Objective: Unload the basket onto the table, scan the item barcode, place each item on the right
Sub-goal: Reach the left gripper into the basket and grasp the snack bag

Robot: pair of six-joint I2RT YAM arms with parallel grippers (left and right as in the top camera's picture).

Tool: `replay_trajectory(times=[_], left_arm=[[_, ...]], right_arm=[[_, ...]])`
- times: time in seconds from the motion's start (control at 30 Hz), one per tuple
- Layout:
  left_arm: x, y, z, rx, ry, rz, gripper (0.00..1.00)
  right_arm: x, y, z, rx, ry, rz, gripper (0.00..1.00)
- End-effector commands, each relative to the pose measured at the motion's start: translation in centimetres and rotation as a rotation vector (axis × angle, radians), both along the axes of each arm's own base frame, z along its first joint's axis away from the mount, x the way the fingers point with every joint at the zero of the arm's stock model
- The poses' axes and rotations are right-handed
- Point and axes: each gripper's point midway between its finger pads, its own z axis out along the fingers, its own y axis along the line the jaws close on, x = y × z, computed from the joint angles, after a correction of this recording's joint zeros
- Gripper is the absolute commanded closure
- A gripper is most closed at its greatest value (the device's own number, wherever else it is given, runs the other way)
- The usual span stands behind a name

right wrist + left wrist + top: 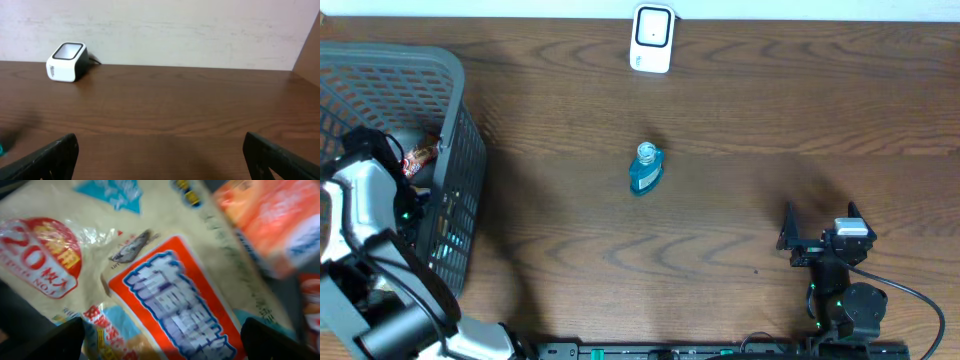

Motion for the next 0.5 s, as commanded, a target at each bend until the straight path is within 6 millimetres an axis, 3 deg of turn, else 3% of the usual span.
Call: replay_trajectory(times=[0.0,0.03,0.07,0.1,0.17,0.33,0.47], left_arm=[[-0.4,-0.7,-2.2,-0.065,0.049,0.021,0.01],[-0.4,-0.9,-2.7,-0.085,0.058,0.015,0.0],[-0.4,-1.1,-3.1,-0.104,0.067,-0.007,0.15],[-0.4,-1.3,-3.3,-0.12,0.073,-0.038,0.49],[-0.2,-1.2,-3.3,-0.129,0.073,-0.084,0.91],[1.5,-0.2,-0.3,-0.094,0.012,-0.265,0.93],[3.7,1.2,6.3,0.043,-0.118,-0.433,0.93]], right_arm=[[0.0,0.1,-0.1,0.01,0.0,0.003,0.01],[0.0,0.1,-0.1,0.01,0.0,0.003,0.01],[0.0,0.1,-0.1,0.01,0.0,0.003,0.01],[0.0,0.1,-0.1,0.01,0.0,0.003,0.01],[0.0,0.1,-0.1,0.01,0.0,0.003,0.01],[0.0,0.1,-0.1,0.01,0.0,0.003,0.01],[0.0,0.1,-0.1,0.01,0.0,0.003,0.01]])
